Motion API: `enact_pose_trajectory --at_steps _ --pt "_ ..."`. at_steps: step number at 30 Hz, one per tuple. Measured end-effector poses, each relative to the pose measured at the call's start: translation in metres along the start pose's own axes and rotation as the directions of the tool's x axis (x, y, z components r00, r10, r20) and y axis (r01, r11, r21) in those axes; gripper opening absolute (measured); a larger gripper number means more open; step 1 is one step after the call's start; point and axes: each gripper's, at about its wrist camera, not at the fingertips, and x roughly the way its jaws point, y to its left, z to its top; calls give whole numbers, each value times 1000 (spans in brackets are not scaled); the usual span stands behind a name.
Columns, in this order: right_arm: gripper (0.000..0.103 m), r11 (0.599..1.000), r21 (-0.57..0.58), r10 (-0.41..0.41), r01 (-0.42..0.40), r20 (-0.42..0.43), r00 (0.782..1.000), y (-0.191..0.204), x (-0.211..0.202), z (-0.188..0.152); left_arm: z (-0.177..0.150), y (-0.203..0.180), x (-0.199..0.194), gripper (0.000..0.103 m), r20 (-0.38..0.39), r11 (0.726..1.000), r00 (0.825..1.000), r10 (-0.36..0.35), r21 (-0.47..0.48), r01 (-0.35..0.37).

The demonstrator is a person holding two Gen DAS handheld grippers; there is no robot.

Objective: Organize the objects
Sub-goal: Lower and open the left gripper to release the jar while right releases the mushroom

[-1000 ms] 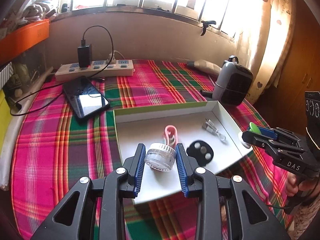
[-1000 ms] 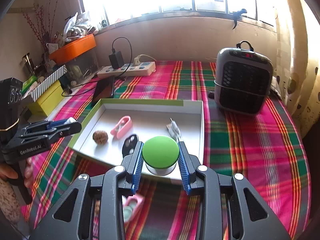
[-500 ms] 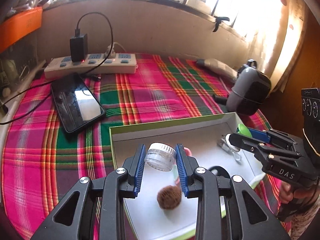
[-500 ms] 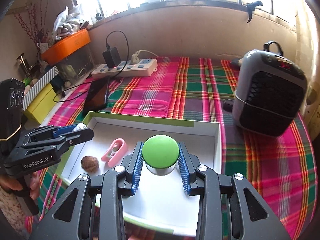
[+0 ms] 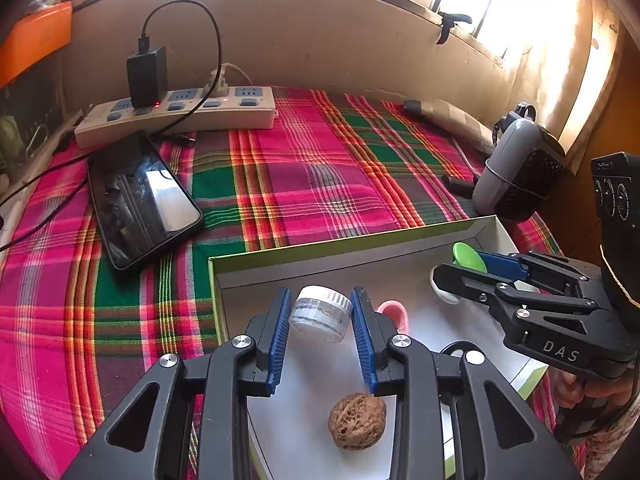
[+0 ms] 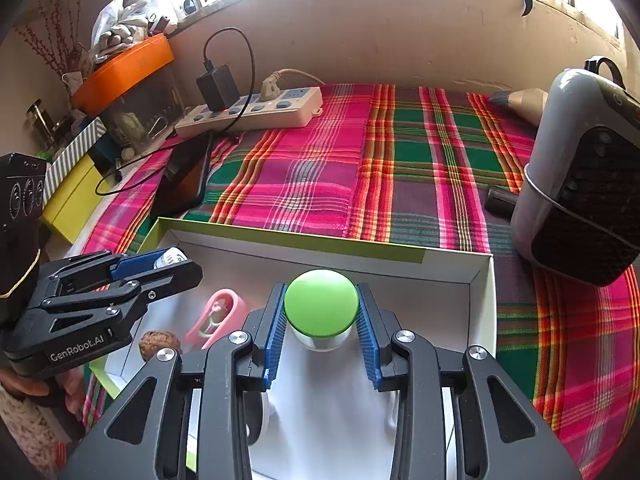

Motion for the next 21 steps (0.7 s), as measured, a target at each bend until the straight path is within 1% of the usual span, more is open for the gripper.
enact_pose_trajectory --at_steps 6,12,17,21 --pt "35 1000 -2 -7 7 -13 1000 -1 7 0 0 -2 3 29 -2 1000 1000 10 7 -10" --pt "35 1000 -8 -14 14 -3 1000 0 8 1 1 -3 4 29 -4 999 1000 28 19 -28" --pt "35 1000 16 17 -17 1 1000 -2 10 2 1 -3 4 29 -4 999 1000 31 22 -31" --pt "35 1000 18 16 -16 0 1000 -2 10 1 2 -2 4 29 -4 999 999 41 22 -41"
